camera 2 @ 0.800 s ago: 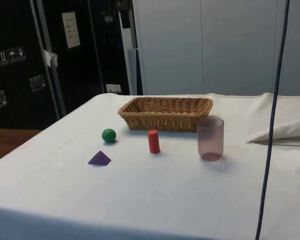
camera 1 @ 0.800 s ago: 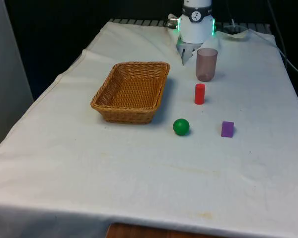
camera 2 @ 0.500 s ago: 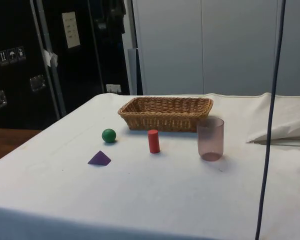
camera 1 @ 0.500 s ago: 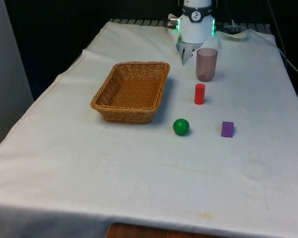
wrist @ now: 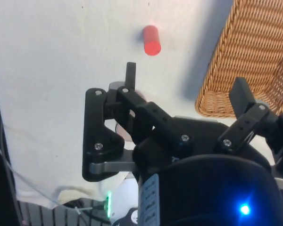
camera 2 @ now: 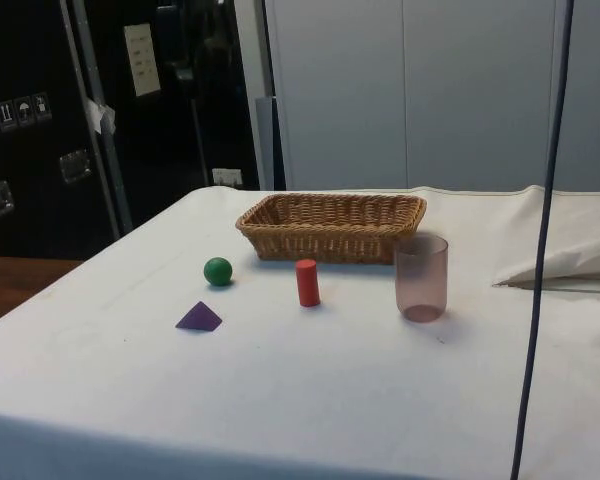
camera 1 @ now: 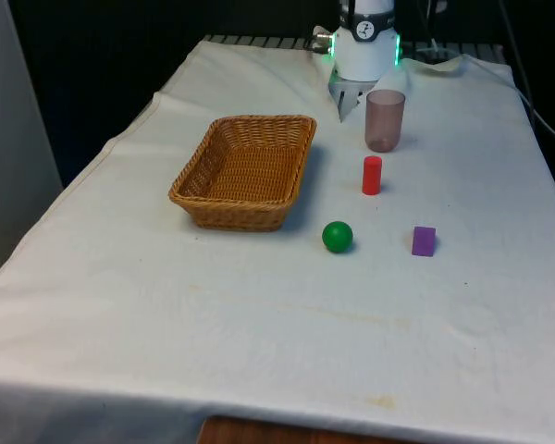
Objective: Pick up the triangular block and place it into the basket.
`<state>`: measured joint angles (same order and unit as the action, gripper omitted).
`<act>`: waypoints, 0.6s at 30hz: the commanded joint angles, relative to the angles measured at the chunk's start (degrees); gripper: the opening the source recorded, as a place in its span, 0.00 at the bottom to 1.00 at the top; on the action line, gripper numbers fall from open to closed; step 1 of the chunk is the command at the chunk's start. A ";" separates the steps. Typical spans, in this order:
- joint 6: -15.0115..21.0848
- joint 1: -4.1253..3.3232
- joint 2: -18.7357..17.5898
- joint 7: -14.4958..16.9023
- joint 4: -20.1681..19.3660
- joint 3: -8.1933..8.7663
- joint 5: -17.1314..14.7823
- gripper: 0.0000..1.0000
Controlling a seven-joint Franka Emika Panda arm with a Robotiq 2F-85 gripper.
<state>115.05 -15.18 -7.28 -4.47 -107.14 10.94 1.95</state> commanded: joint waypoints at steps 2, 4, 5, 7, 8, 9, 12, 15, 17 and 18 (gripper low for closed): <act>1.89 -0.34 0.06 -1.43 -0.80 -0.34 0.97 1.00; 2.86 -0.34 -0.06 -2.12 -1.32 -0.80 1.26 1.00; 3.32 -0.34 -0.06 -2.41 -1.60 -0.97 1.32 1.00; 4.41 -0.40 -0.40 -3.09 -2.18 -1.38 1.49 1.00; 4.87 -0.40 -0.52 -3.32 -2.46 -1.55 1.49 1.00; 5.33 -0.40 -0.69 -3.61 -2.69 -1.66 1.55 1.00; 5.90 -0.17 -1.09 -3.67 -3.21 -2.18 1.03 1.00; 7.62 -0.46 -1.78 -4.87 -3.78 -2.52 1.38 1.00; 8.25 -0.46 -2.12 -5.16 -3.95 -2.86 1.38 1.00; 8.59 -0.46 -2.35 -5.33 -4.07 -3.04 1.32 1.00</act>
<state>123.30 -15.47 -9.85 -9.45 -111.10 7.73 2.98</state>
